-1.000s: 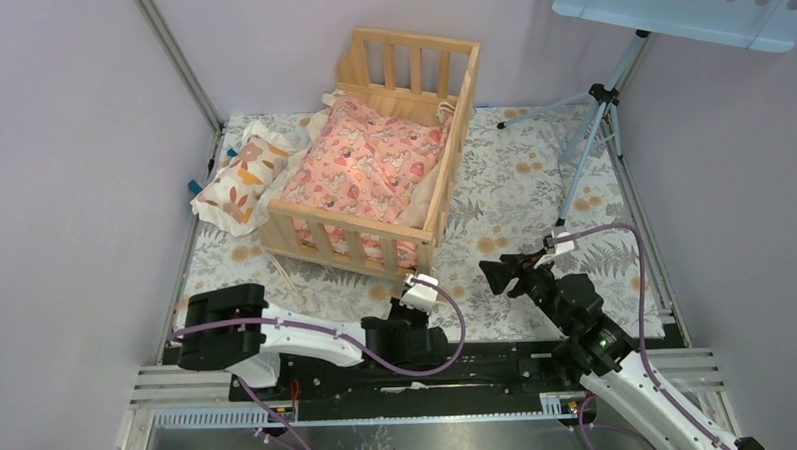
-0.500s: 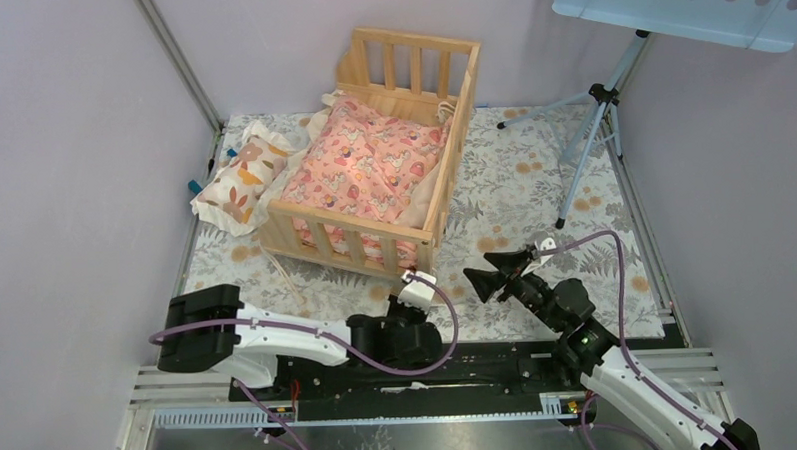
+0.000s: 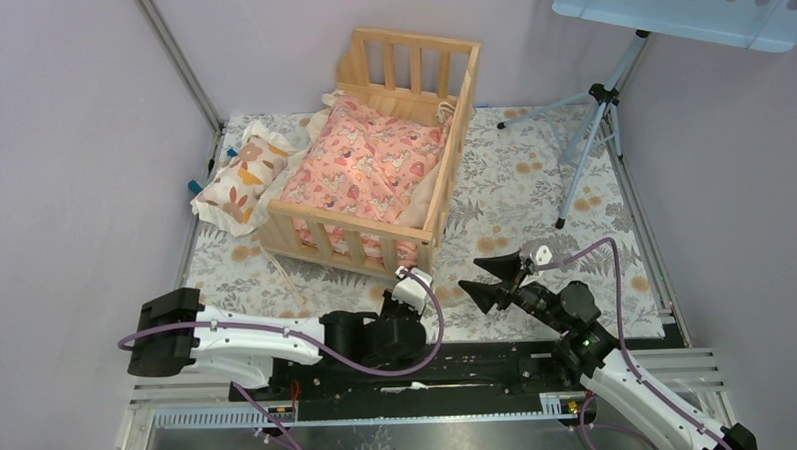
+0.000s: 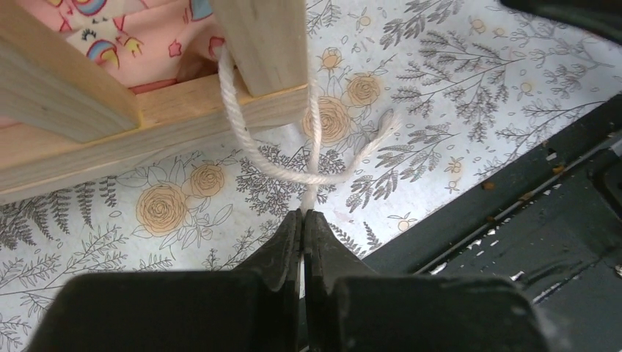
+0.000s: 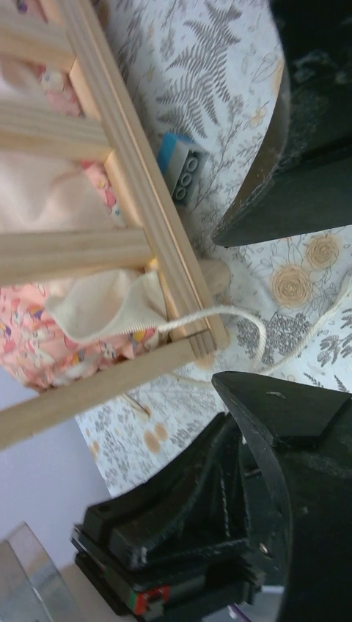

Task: Set up the pet bed
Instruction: Tie the ropes to the bed frame.

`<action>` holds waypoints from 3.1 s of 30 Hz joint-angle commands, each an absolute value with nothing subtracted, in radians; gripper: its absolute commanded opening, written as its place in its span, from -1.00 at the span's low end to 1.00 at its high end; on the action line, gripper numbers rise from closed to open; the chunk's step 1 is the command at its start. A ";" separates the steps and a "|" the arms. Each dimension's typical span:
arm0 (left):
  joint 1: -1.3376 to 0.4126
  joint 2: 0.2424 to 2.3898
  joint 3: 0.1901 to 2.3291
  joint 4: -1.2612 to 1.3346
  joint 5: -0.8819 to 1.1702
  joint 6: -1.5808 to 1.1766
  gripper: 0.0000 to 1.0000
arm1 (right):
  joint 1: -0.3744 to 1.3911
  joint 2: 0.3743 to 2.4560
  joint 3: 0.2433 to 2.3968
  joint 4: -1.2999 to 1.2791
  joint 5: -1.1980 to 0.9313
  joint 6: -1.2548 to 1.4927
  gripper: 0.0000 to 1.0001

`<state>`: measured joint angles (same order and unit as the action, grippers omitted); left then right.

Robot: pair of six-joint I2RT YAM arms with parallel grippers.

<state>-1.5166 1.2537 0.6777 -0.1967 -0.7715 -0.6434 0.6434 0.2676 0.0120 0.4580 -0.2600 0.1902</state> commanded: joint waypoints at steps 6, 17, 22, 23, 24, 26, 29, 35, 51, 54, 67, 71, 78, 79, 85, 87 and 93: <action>-1.462 1.192 0.787 -0.236 -0.599 -0.563 -1.00 | 0.647 0.406 0.029 0.619 -0.494 0.123 0.33; -1.420 1.197 0.852 -0.323 -0.539 -0.596 -1.00 | 0.746 0.382 0.006 0.601 -0.478 0.007 0.17; -1.400 1.204 0.890 -0.374 -0.521 -0.614 -1.00 | 0.826 0.442 0.039 0.574 -0.426 -0.093 0.14; -1.396 1.205 0.896 -0.382 -0.514 -0.620 -1.00 | 0.846 0.452 0.043 0.572 -0.411 -0.108 0.14; -1.394 1.208 0.902 -0.387 -0.505 -0.623 -1.00 | 0.869 0.461 0.048 0.566 -0.390 -0.128 0.14; -1.392 1.213 0.910 -0.387 -0.484 -0.626 -1.00 | 0.917 0.471 0.056 0.554 -0.340 -0.170 0.14; -1.391 1.222 0.924 -0.395 -0.466 -0.630 -1.00 | 0.990 0.473 0.060 0.549 -0.249 -0.223 0.16; -1.391 1.228 0.927 -0.399 -0.458 -0.630 -1.00 | 1.056 0.536 0.032 0.644 -0.130 -0.255 0.00; -1.381 1.252 0.955 -0.420 -0.465 -0.646 -1.00 | 1.091 0.836 0.001 0.997 -0.036 -0.232 0.05; -1.380 1.262 0.961 -0.420 -0.463 -0.645 -1.00 | 1.091 0.871 0.001 1.025 -0.047 -0.226 0.05; -1.362 1.273 0.971 -0.426 -0.468 -0.667 -1.00 | 1.091 1.037 0.001 1.140 -0.074 -0.210 -0.03; -1.361 1.270 0.969 -0.423 -0.467 -0.668 -1.00 | 1.091 1.100 0.002 1.198 -0.063 -0.209 -0.02; -1.359 1.262 0.968 -0.422 -0.466 -0.667 -1.00 | 1.091 1.207 0.011 1.303 -0.041 -0.196 -0.03; -1.359 1.261 0.968 -0.422 -0.466 -0.668 -1.00 | 1.091 1.218 0.012 1.315 -0.037 -0.195 -0.03; -1.358 1.261 0.966 -0.420 -0.465 -0.669 -1.00 | 1.091 1.271 0.025 1.366 -0.015 -0.189 -0.08; -1.358 1.264 0.966 -0.420 -0.464 -0.670 -1.00 | 1.091 1.287 0.024 1.387 -0.008 -0.185 -0.09; -1.358 1.263 0.965 -0.420 -0.463 -0.673 -1.00 | 1.091 1.342 0.032 1.438 -0.016 -0.169 -0.17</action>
